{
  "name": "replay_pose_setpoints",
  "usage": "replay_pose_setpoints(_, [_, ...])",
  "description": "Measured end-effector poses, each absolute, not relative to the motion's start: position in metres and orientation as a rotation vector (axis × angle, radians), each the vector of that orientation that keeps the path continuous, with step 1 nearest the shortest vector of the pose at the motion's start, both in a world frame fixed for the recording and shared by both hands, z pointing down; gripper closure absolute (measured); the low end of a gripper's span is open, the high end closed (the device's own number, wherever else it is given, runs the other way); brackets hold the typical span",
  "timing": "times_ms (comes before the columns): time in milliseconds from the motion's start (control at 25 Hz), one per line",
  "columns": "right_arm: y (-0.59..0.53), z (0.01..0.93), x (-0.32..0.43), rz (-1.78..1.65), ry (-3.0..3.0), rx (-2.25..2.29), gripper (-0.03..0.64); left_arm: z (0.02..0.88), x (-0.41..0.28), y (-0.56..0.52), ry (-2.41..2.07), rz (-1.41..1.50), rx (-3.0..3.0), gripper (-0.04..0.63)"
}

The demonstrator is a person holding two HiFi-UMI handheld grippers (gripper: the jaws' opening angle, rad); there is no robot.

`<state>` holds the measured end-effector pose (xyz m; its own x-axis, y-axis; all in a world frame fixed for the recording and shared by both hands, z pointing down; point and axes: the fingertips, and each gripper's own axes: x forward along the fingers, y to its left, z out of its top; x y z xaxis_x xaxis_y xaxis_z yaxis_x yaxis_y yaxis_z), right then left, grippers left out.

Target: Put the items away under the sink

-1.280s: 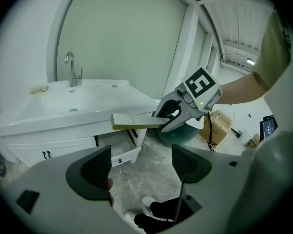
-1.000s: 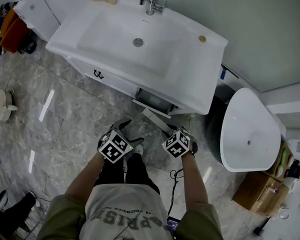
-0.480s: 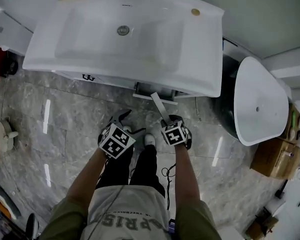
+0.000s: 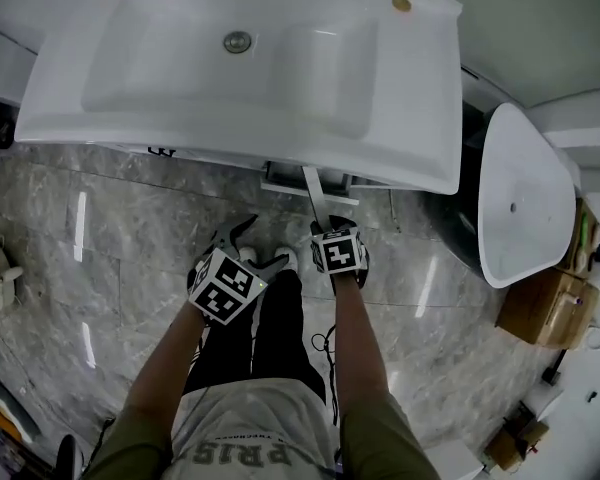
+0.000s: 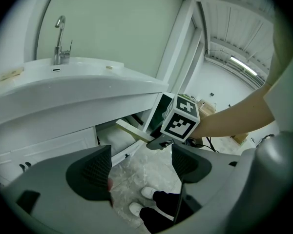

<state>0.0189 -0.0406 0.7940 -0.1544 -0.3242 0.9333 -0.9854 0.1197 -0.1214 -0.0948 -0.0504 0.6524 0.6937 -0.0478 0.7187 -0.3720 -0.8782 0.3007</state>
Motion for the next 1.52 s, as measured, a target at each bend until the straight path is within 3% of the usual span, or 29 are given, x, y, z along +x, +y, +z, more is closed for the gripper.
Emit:
replay_pose_setpoints(880, [-0.119,0.859,0.056,0.673,-1.768,1.250,0.474,0.784,-0.061,-0.063,-0.458,0.996,2.516,0.225])
replay_pose_setpoints(1280, [-0.143,0.876,0.065,0.363,-1.742,1.118,0.474,0.830,-0.051,-0.052,-0.329,1.087,2.580,0.225])
replay_pose_setpoints(1520, [-0.153,0.900,0.077,0.358,-1.680,1.076,0.474,0.847,-0.040,-0.053,-0.276,1.085,2.604,0.225])
